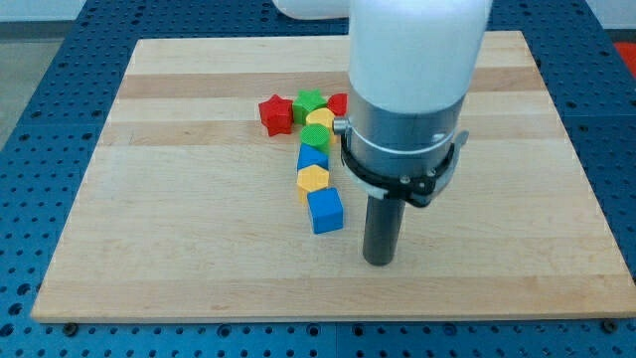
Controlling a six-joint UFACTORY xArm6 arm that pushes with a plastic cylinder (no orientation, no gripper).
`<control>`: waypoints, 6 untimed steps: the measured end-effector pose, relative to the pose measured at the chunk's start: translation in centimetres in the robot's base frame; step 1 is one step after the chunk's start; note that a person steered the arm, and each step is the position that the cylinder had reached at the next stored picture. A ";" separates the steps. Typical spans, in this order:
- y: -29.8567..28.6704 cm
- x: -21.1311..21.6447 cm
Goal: Move the blue cube to the right of the red circle
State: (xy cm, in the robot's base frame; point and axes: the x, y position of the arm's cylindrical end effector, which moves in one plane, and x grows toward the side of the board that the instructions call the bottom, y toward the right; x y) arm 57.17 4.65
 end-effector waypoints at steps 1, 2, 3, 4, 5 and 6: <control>-0.6 1.7; -2.3 2.7; -4.7 2.9; -7.2 2.9; -9.5 2.7; -11.4 1.0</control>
State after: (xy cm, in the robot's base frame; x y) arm 58.16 -6.73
